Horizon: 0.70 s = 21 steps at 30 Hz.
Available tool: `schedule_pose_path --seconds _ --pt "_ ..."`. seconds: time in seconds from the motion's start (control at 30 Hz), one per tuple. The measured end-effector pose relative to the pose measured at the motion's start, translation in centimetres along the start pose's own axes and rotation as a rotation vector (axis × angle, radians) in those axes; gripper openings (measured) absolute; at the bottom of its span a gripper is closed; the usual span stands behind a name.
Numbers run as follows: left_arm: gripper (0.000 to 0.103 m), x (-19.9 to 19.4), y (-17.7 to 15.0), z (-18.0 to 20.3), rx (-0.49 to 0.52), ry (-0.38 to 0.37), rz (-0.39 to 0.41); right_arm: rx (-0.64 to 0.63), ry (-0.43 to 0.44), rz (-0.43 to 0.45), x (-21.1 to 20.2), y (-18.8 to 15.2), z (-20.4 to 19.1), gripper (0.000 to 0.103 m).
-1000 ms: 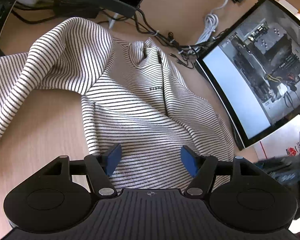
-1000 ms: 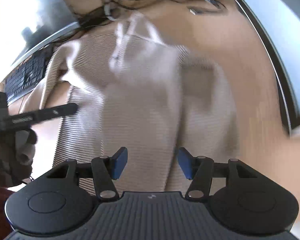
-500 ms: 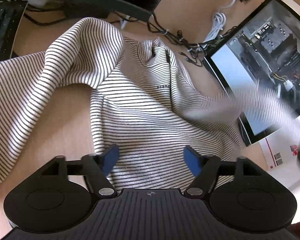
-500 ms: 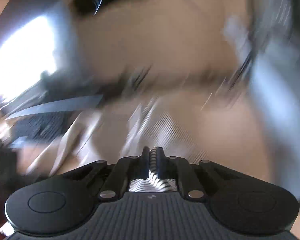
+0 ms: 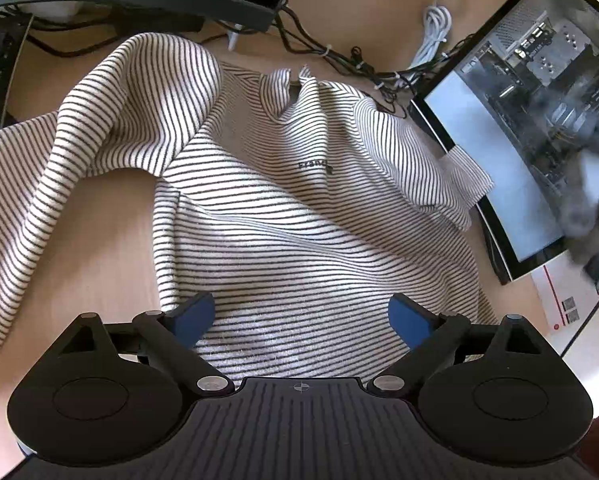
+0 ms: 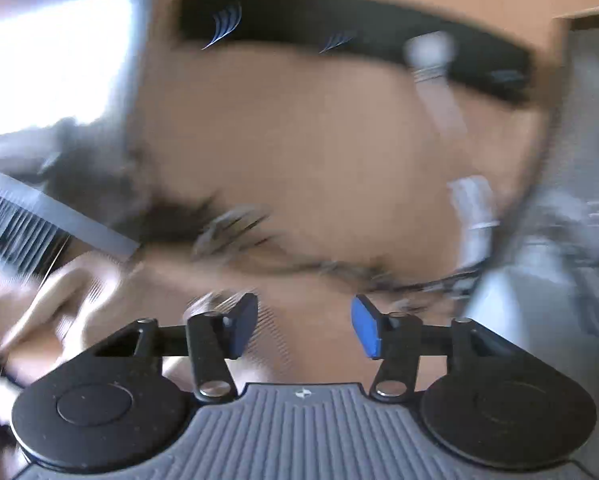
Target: Fold clothes
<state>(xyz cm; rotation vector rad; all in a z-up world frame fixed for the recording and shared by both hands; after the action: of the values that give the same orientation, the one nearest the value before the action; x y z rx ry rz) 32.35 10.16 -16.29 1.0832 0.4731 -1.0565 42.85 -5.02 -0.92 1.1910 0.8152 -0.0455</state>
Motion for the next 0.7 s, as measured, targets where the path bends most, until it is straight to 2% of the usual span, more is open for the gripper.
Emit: schedule_pose_path --seconds 0.07,0.1,0.17,0.2,0.23,0.27,0.3,0.37,0.4,0.43,0.5,0.57,0.67,0.7 --pt "0.098 0.0 0.0 -0.1 -0.009 0.001 0.005 -0.099 0.045 -0.051 2.8 -1.2 -3.1 0.059" --pt "0.098 0.0 0.0 -0.1 -0.014 0.003 0.007 -0.155 0.04 -0.098 4.2 -2.3 -4.3 0.062" --pt "0.098 0.1 0.1 -0.1 -0.018 0.009 0.01 -0.263 0.02 -0.174 6.5 -4.2 -6.1 0.06" --pt "0.098 0.1 0.1 -0.1 -0.017 0.014 0.01 -0.357 -0.003 -0.184 7.3 -4.9 -6.2 0.041" --pt "0.098 0.1 0.0 -0.1 -0.014 0.017 0.012 -0.453 -0.026 -0.193 8.1 -5.4 -6.2 0.011" --pt "0.098 0.1 0.0 -0.1 -0.01 0.019 0.013 -0.561 -0.095 -0.181 8.6 -5.5 -5.1 0.01" --pt "0.098 0.1 0.0 -0.1 -0.007 0.022 0.014 -0.615 -0.177 -0.168 9.1 -5.0 -3.4 0.011" --pt "0.098 0.0 -0.1 -0.2 0.002 0.024 0.022 -0.583 -0.31 -0.221 10.2 -4.6 2.0 0.011" --pt "0.098 -0.1 -0.2 -0.3 0.006 0.025 0.024 -0.531 -0.348 -0.255 10.7 -4.8 4.5 0.011" --pt "0.098 -0.1 -0.3 -0.3 0.011 0.03 0.025 -0.51 -0.375 -0.282 11.3 -5.2 6.3 0.005" --pt "0.098 -0.3 -0.5 -0.4 0.022 0.038 0.022 -0.569 -0.46 -0.313 12.2 -6.5 8.0 0.0" --pt "0.098 -0.6 -0.8 -0.5 0.034 0.045 0.016 -0.53 -0.431 -0.366 12.8 -8.4 8.2 0.0" --pt "0.098 -1.0 -1.1 -0.7 0.047 0.056 0.004 -0.408 -0.401 -0.29 10.8 -7.4 6.7 0.001" --pt "0.098 -1.1 -1.3 -0.8 0.048 0.058 0.0 -0.368 -0.391 -0.264 10.1 -7.1 6.2 0.006"
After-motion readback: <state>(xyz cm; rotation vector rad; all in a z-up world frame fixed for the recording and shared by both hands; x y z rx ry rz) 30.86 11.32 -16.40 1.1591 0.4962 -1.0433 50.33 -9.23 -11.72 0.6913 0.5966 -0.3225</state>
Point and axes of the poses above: each gripper's, at about its wrist camera, not at the fingertips, and x roughly the way its jaws point, z to its right, y to its top, the point moved 10 cm from there along x, roughly the way its jaws point, and after that the axes turned 3 degrees about y, right-handed, at the moved point
